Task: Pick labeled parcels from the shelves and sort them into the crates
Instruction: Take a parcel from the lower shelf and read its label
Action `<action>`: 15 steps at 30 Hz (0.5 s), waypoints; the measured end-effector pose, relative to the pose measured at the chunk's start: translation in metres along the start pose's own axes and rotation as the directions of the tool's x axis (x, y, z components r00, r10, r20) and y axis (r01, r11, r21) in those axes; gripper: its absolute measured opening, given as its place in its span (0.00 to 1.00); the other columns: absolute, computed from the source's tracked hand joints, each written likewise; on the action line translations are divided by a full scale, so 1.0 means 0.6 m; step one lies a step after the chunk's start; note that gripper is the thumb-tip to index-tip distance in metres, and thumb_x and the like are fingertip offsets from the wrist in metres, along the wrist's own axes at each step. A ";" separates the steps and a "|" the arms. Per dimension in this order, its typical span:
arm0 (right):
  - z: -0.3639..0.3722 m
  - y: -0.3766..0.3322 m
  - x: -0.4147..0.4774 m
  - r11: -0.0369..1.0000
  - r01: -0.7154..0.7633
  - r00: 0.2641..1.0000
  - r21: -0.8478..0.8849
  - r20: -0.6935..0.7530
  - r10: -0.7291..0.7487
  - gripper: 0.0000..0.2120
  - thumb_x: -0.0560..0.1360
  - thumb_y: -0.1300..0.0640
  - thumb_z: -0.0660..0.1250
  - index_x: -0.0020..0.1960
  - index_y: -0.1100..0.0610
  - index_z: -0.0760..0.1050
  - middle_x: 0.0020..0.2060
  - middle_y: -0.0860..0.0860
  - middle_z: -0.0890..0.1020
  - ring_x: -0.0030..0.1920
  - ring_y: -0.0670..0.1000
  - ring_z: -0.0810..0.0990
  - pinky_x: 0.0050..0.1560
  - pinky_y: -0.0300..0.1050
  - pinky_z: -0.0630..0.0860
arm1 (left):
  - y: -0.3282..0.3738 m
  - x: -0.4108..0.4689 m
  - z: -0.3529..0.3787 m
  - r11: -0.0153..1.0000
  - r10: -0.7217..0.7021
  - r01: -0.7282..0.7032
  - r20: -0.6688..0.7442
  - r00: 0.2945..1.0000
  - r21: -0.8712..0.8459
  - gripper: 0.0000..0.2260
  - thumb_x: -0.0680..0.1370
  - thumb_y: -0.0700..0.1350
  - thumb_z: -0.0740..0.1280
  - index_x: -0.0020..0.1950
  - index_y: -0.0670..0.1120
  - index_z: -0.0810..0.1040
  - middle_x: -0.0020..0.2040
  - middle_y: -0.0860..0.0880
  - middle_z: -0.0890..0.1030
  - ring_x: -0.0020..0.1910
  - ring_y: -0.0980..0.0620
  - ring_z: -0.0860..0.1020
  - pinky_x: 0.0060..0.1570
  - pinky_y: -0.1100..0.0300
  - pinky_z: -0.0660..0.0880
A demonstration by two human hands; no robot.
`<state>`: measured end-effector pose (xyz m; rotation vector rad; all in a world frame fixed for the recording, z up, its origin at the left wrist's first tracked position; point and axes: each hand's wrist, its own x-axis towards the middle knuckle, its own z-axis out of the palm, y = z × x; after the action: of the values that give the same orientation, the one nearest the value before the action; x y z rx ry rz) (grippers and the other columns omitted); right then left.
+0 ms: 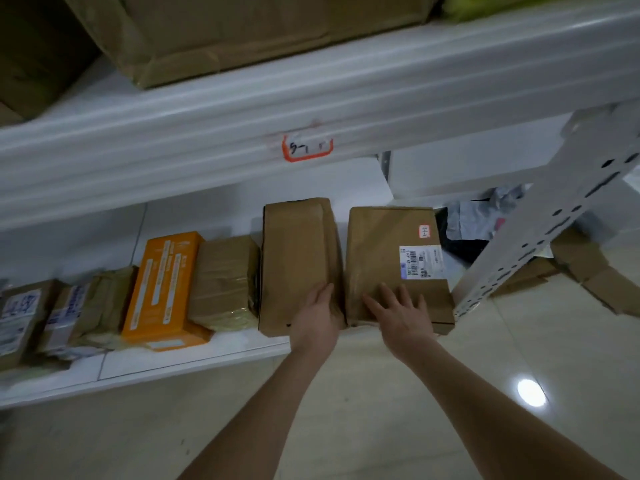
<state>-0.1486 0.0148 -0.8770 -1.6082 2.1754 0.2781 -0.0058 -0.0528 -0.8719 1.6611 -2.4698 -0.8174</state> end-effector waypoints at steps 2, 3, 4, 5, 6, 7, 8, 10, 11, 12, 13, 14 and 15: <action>-0.006 0.003 0.015 0.998 0.032 0.999 -0.054 0.001 -0.032 0.32 0.80 0.57 0.58 0.77 0.41 0.47 0.78 0.51 0.48 0.77 0.62 0.46 0.74 0.64 0.49 | -0.039 -0.008 -0.004 0.991 0.020 -0.016 -0.025 0.999 0.131 0.26 0.80 0.40 0.57 0.78 0.50 0.57 0.78 0.51 0.56 0.73 0.49 0.61 0.69 0.56 0.65; -0.011 0.003 0.021 0.997 0.036 0.999 -0.065 0.000 -0.036 0.31 0.80 0.57 0.58 0.77 0.41 0.48 0.78 0.50 0.48 0.77 0.61 0.46 0.74 0.63 0.50 | -0.057 -0.011 -0.006 0.982 0.020 -0.016 -0.022 1.000 0.187 0.27 0.80 0.40 0.57 0.78 0.50 0.55 0.78 0.50 0.55 0.74 0.49 0.60 0.70 0.55 0.63; -0.014 0.002 0.028 0.997 0.031 1.000 -0.071 -0.002 -0.031 0.31 0.80 0.58 0.58 0.77 0.41 0.48 0.78 0.50 0.48 0.77 0.61 0.46 0.74 0.63 0.50 | -0.071 -0.014 -0.008 0.974 0.008 -0.004 -0.017 1.000 0.228 0.26 0.80 0.41 0.57 0.78 0.50 0.54 0.78 0.50 0.54 0.74 0.48 0.59 0.70 0.55 0.62; -0.017 -0.001 0.032 0.997 0.022 1.000 -0.080 0.000 -0.022 0.30 0.81 0.57 0.57 0.77 0.41 0.49 0.78 0.50 0.48 0.77 0.61 0.46 0.74 0.63 0.50 | -0.083 -0.017 -0.009 0.966 -0.018 0.021 -0.014 1.000 0.258 0.26 0.80 0.42 0.57 0.78 0.49 0.54 0.78 0.49 0.53 0.74 0.48 0.59 0.71 0.55 0.61; -0.019 -0.005 0.035 0.996 0.008 1.000 -0.094 0.005 -0.008 0.30 0.80 0.57 0.58 0.77 0.41 0.49 0.78 0.50 0.48 0.77 0.61 0.46 0.74 0.63 0.50 | -0.093 -0.020 -0.010 0.961 -0.051 0.054 -0.019 0.999 0.270 0.26 0.81 0.43 0.57 0.78 0.49 0.54 0.78 0.48 0.54 0.74 0.47 0.59 0.71 0.55 0.60; -0.020 -0.012 0.037 0.994 -0.011 1.000 -0.110 0.015 0.013 0.30 0.80 0.56 0.58 0.77 0.41 0.49 0.78 0.51 0.49 0.77 0.62 0.46 0.74 0.63 0.49 | -0.101 -0.023 -0.013 0.960 -0.086 0.090 -0.027 0.996 0.264 0.26 0.81 0.44 0.57 0.78 0.48 0.54 0.77 0.47 0.54 0.74 0.47 0.59 0.71 0.55 0.61; -0.023 -0.019 0.036 0.992 -0.034 0.999 -0.122 0.025 0.037 0.30 0.80 0.56 0.59 0.77 0.42 0.50 0.78 0.52 0.49 0.76 0.63 0.46 0.74 0.64 0.49 | -0.107 -0.026 -0.015 0.964 -0.117 0.123 -0.042 0.992 0.234 0.25 0.81 0.44 0.57 0.78 0.47 0.55 0.77 0.47 0.55 0.74 0.47 0.60 0.70 0.55 0.62; -0.034 -0.038 0.030 0.991 -0.066 0.997 -0.117 0.020 0.069 0.29 0.79 0.57 0.60 0.76 0.44 0.54 0.76 0.56 0.52 0.76 0.64 0.47 0.73 0.63 0.50 | -0.108 -0.034 -0.024 0.973 -0.186 0.198 -0.105 0.977 0.121 0.24 0.80 0.43 0.58 0.76 0.46 0.58 0.76 0.46 0.58 0.71 0.45 0.66 0.65 0.53 0.68; -0.039 -0.050 0.028 0.994 -0.057 0.998 -0.095 -0.021 0.055 0.27 0.78 0.58 0.60 0.74 0.47 0.58 0.75 0.57 0.56 0.75 0.63 0.52 0.72 0.61 0.54 | -0.108 -0.038 -0.028 0.968 -0.243 0.250 -0.142 0.959 0.032 0.22 0.80 0.42 0.59 0.75 0.45 0.61 0.74 0.45 0.62 0.68 0.44 0.69 0.61 0.52 0.71; -0.042 -0.066 0.026 0.998 -0.029 0.996 -0.047 -0.080 0.025 0.24 0.77 0.58 0.59 0.73 0.49 0.61 0.72 0.57 0.61 0.72 0.61 0.58 0.70 0.57 0.61 | -0.106 -0.042 -0.033 0.945 -0.326 0.318 -0.170 0.930 -0.075 0.21 0.79 0.41 0.60 0.72 0.44 0.64 0.71 0.44 0.65 0.65 0.43 0.71 0.57 0.50 0.72; -0.044 -0.085 0.024 0.999 0.010 0.991 0.038 -0.132 -0.005 0.23 0.77 0.58 0.59 0.72 0.51 0.63 0.70 0.55 0.64 0.68 0.59 0.64 0.65 0.54 0.66 | -0.107 -0.042 -0.038 0.896 -0.430 0.396 -0.174 0.886 -0.200 0.20 0.79 0.41 0.61 0.70 0.42 0.66 0.68 0.42 0.67 0.63 0.41 0.72 0.55 0.50 0.73; -0.042 -0.106 0.023 0.987 0.046 0.989 0.156 -0.148 -0.022 0.23 0.78 0.58 0.59 0.72 0.52 0.63 0.68 0.55 0.66 0.65 0.58 0.69 0.61 0.51 0.70 | -0.108 -0.039 -0.042 0.816 -0.541 0.475 -0.148 0.828 -0.330 0.20 0.78 0.41 0.62 0.69 0.40 0.66 0.67 0.40 0.68 0.61 0.39 0.72 0.53 0.50 0.72; -0.040 -0.128 0.021 0.959 0.055 0.992 0.278 -0.127 -0.020 0.23 0.78 0.56 0.59 0.72 0.53 0.62 0.67 0.54 0.67 0.63 0.57 0.71 0.59 0.50 0.72 | -0.110 -0.035 -0.045 0.722 -0.627 0.535 -0.089 0.774 -0.438 0.20 0.77 0.41 0.63 0.69 0.39 0.66 0.65 0.39 0.69 0.60 0.38 0.73 0.52 0.51 0.71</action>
<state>-0.0839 -0.0296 -0.8548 -1.5371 2.1550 -0.1416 0.0676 -0.0637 -0.8734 2.2319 -1.4751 -1.0057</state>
